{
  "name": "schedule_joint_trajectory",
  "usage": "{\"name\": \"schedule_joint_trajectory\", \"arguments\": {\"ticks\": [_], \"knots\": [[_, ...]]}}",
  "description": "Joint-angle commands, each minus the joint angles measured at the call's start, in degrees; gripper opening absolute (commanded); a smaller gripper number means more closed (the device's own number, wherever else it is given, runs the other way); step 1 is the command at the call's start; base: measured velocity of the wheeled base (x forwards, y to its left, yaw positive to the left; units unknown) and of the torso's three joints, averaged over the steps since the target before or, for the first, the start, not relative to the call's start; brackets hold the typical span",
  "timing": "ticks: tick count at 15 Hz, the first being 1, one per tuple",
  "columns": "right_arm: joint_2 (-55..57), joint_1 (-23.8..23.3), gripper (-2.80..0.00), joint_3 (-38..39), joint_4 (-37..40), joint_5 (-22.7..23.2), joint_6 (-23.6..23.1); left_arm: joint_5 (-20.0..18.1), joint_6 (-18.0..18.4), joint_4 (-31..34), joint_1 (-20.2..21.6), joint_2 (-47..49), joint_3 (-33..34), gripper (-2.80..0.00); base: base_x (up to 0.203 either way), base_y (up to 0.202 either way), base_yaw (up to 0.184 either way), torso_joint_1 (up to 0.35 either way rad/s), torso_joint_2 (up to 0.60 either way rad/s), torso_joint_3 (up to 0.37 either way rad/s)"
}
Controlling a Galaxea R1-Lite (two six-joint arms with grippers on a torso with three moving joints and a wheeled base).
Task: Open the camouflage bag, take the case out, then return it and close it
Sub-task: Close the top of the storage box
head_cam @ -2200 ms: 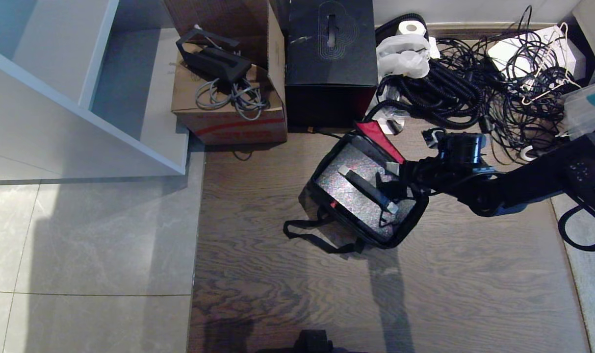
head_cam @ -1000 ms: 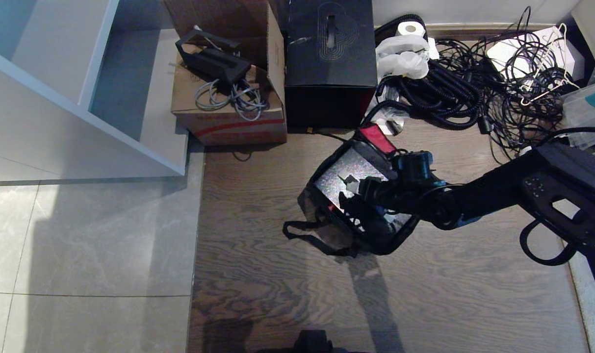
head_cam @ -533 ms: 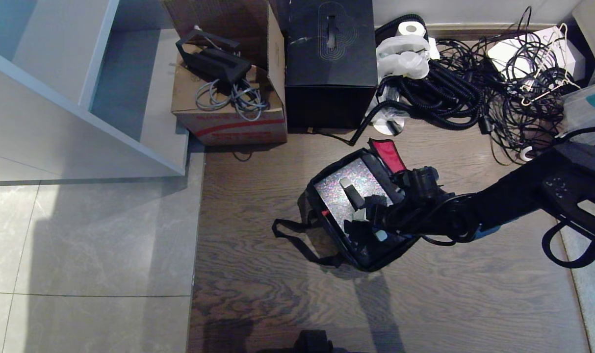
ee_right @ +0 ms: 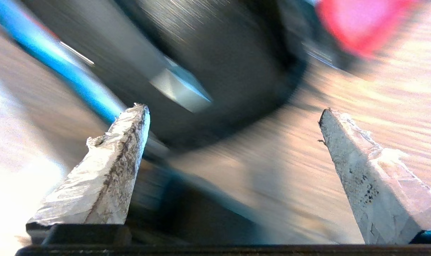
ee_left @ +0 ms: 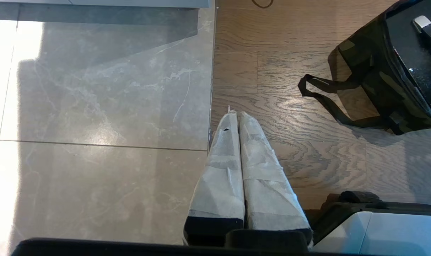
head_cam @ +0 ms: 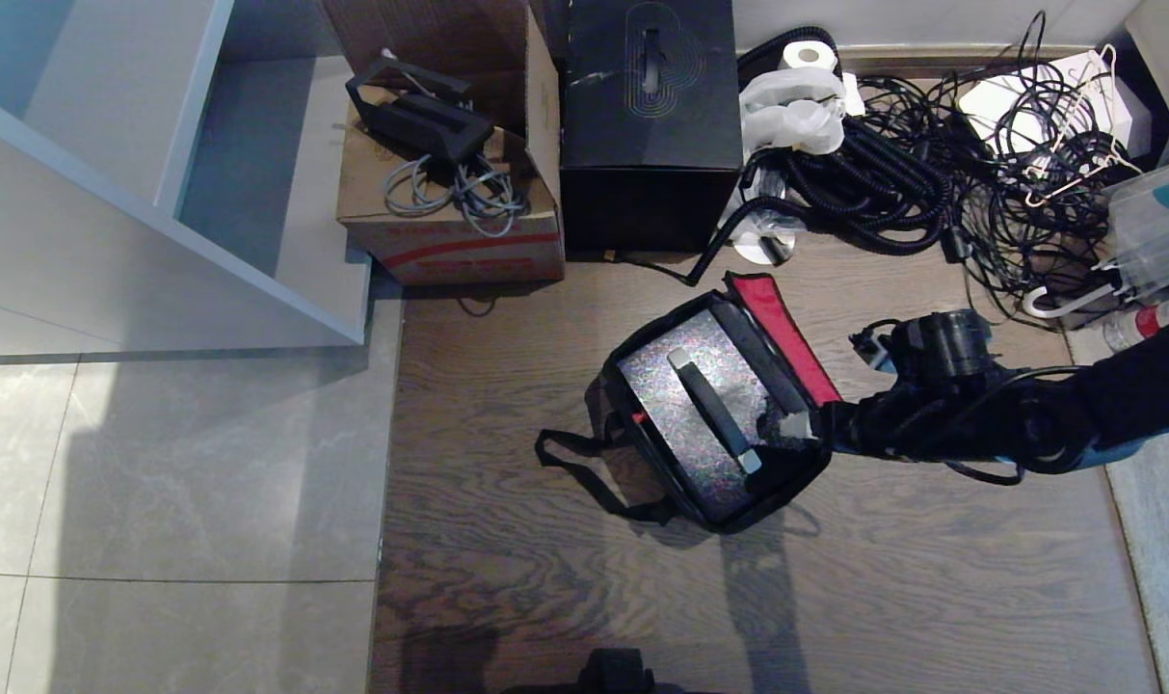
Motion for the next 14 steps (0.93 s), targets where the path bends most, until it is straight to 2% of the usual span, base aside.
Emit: {"name": "schedule_joint_trajectory", "arguments": {"ticks": [1,2,3,4,6,8,9,10,11,12,13,14], "knots": [[-3.5,-6.1,0.0,4.3,3.5,-1.5,-12.5,0.0,0.0,0.0,0.0,0.0,0.0,-2.8,0.0,0.0,0.0,0.0,0.0,0.0],[-3.8,-8.4,0.0,5.8,4.5,-1.9,-13.6,0.0,0.0,0.0,0.0,0.0,0.0,-2.8,0.0,0.0,0.0,0.0,0.0,0.0],[-3.8,-9.8,0.0,6.5,4.1,-2.0,-11.5,0.0,0.0,0.0,0.0,0.0,0.0,-2.8,0.0,0.0,0.0,0.0,0.0,0.0],[-3.3,-10.4,0.0,6.7,2.5,-2.0,-6.2,0.0,0.0,0.0,0.0,0.0,0.0,-2.8,0.0,0.0,0.0,0.0,0.0,0.0],[-1.2,-10.8,0.0,6.7,-1.9,-2.0,9.0,0.0,0.0,0.0,0.0,0.0,0.0,-2.8,0.0,0.0,0.0,0.0,0.0,0.0],[2.1,-11.6,0.0,6.0,-5.2,-2.0,22.0,0.0,0.0,0.0,0.0,0.0,0.0,-2.8,0.0,0.0,0.0,0.0,0.0,0.0],[3.8,-12.0,0.0,5.6,-6.1,-2.0,25.1,0.0,0.0,0.0,0.0,0.0,0.0,-2.8,0.0,0.0,0.0,0.0,0.0,0.0],[5.8,-12.5,0.0,5.5,-5.9,-2.2,24.4,0.0,0.0,0.0,0.0,0.0,0.0,-2.8,0.0,0.0,0.0,0.0,0.0,0.0],[7.6,-13.1,0.0,5.4,-6.0,-2.9,21.3,0.0,0.0,0.0,0.0,0.0,0.0,-2.8,0.0,0.0,0.0,0.0,0.0,0.0],[9.0,-13.6,0.0,4.7,-6.4,-4.2,20.0,0.0,0.0,0.0,0.0,0.0,0.0,-2.8,0.0,0.0,0.0,0.0,0.0,0.0],[10.2,-13.8,0.0,2.6,-7.0,-4.6,22.1,0.0,0.0,0.0,0.0,0.0,0.0,-2.8,0.0,0.0,0.0,0.0,0.0,0.0],[11.5,-13.8,0.0,0.8,-7.6,-4.8,27.6,0.0,0.0,0.0,0.0,0.0,0.0,-2.8,0.0,0.0,0.0,0.0,0.0,0.0]]}}
